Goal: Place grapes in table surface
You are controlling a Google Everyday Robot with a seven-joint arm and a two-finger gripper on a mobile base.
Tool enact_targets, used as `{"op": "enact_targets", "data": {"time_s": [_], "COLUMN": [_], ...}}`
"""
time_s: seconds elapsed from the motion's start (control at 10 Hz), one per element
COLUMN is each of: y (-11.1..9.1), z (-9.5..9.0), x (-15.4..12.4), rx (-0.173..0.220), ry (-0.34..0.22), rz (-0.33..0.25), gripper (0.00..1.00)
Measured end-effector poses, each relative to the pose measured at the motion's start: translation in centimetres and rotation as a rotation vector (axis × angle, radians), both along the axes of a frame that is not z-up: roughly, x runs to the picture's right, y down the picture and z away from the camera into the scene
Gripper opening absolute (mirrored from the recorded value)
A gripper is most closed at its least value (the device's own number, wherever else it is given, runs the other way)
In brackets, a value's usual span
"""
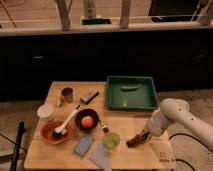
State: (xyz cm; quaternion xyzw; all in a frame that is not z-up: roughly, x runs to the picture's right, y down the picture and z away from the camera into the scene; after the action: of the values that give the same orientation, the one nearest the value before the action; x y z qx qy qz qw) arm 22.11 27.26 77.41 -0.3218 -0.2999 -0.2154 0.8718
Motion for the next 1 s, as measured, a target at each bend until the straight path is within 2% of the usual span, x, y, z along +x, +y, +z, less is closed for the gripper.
{"op": "enact_targets", "data": {"time_s": [0.3, 0.4, 1.0], "y": [-0.03, -0.01, -0.06], "z": [0.08, 0.10, 0.33], "x": [-0.04, -0.04, -0.12], "rx": [-0.002, -0.005, -0.018], "ry": [-0.001, -0.001, -0.012], "rz": [0.000, -0.001, -0.016], "gripper": [0.76, 0.80, 0.80]}}
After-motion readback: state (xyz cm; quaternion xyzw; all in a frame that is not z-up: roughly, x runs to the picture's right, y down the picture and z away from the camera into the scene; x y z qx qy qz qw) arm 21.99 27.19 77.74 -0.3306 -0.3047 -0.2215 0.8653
